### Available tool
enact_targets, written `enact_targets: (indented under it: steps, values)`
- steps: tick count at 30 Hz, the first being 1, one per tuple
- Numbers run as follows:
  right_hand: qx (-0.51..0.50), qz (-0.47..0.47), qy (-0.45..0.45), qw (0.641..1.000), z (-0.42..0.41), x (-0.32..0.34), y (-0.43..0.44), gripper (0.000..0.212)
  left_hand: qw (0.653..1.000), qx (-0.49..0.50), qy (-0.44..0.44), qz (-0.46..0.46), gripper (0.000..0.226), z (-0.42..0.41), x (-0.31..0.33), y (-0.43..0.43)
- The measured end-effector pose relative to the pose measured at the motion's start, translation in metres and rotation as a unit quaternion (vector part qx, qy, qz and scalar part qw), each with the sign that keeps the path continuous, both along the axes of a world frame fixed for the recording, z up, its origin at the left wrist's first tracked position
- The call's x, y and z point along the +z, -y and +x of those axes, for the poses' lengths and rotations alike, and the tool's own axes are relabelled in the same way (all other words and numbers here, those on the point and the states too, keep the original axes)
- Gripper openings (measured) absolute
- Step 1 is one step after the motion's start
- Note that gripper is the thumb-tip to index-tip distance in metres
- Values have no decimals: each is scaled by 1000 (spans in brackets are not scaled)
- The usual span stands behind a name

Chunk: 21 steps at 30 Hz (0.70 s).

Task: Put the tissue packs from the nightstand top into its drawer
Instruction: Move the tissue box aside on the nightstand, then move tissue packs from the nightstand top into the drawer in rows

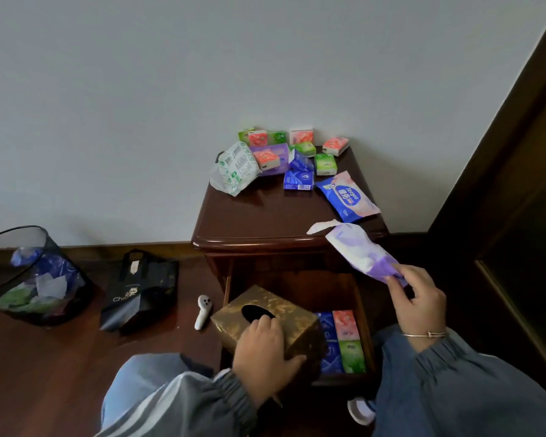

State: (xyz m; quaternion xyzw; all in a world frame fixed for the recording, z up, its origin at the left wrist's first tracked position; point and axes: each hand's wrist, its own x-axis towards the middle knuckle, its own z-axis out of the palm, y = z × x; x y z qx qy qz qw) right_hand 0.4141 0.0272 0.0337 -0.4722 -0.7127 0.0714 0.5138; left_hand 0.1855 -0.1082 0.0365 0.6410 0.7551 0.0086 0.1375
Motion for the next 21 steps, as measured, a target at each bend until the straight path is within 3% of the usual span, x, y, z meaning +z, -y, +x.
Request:
enact_targets:
  steps: [5,10,16,19,21]
  values:
    - [-17,-6,10,1000,2,-20,0,21,992,93,-77,-36,69,48,-39,-52]
    - [-16,-39,35,998,-1,-36,1,28,987,129,-23,-97,71,61,-73,-65]
    - [-36,-93,24,995,2,-45,-3,24,985,-48,43,-159,66,6,-85,-58]
    - [-40,-104,16,994,0,-49,-4,24,965,-180,-35,-188,74,-41,-93,-52]
    - [-34,-104,17,994,-1,-53,-4,25,949,-243,-99,-173,64,-58,-98,-51]
